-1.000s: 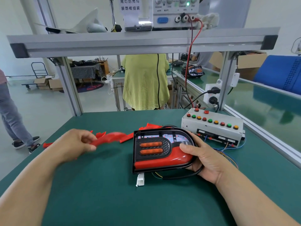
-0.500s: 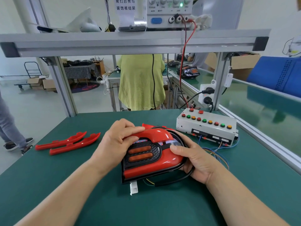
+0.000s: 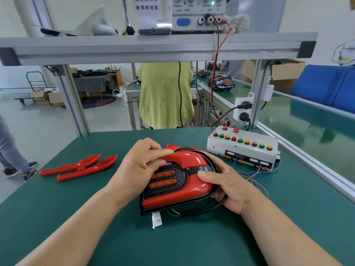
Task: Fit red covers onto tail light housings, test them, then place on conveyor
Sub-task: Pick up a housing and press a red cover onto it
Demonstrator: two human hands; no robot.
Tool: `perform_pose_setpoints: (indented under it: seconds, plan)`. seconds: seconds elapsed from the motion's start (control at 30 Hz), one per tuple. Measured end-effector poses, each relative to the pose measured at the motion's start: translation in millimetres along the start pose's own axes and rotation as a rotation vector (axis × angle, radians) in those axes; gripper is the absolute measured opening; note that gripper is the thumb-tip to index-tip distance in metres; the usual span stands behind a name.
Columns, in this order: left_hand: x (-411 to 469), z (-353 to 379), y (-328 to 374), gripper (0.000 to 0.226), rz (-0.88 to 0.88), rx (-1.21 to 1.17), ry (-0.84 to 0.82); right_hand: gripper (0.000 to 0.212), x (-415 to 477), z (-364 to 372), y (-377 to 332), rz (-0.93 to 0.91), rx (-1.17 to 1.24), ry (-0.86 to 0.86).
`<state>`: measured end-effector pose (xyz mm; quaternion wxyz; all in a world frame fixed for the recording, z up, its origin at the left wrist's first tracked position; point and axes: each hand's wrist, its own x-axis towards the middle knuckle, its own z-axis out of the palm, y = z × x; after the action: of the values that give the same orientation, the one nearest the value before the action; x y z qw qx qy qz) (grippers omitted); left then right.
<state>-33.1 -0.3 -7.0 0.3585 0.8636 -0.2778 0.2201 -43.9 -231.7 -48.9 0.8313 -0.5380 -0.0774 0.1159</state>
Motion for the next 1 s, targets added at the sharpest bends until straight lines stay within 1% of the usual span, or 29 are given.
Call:
perform_pose_setpoints:
  seconds: [0.13, 0.33, 0.47, 0.77, 1.0]
  plan:
    - [0, 0, 0, 0.035, -0.011, -0.007, -0.001, 0.076, 0, 0, 0, -0.001, -0.024, -0.001]
    - [3, -1, 0, 0.036, 0.027, 0.032, -0.007, 0.068, 0, 0, 0, -0.003, -0.046, -0.01]
    - [1, 3, 3, 0.036, 0.046, 0.037, -0.021, 0.067, 0, -1, 0, -0.003, -0.047, -0.009]
    - [-2, 9, 5, 0.036, 0.042, 0.037, 0.026, 0.071, 1, -3, 1, 0.005, -0.047, 0.007]
    - [-1, 5, 4, 0.037, 0.088, 0.075, 0.078, 0.071, 0, -1, -1, 0.0, -0.065, 0.005]
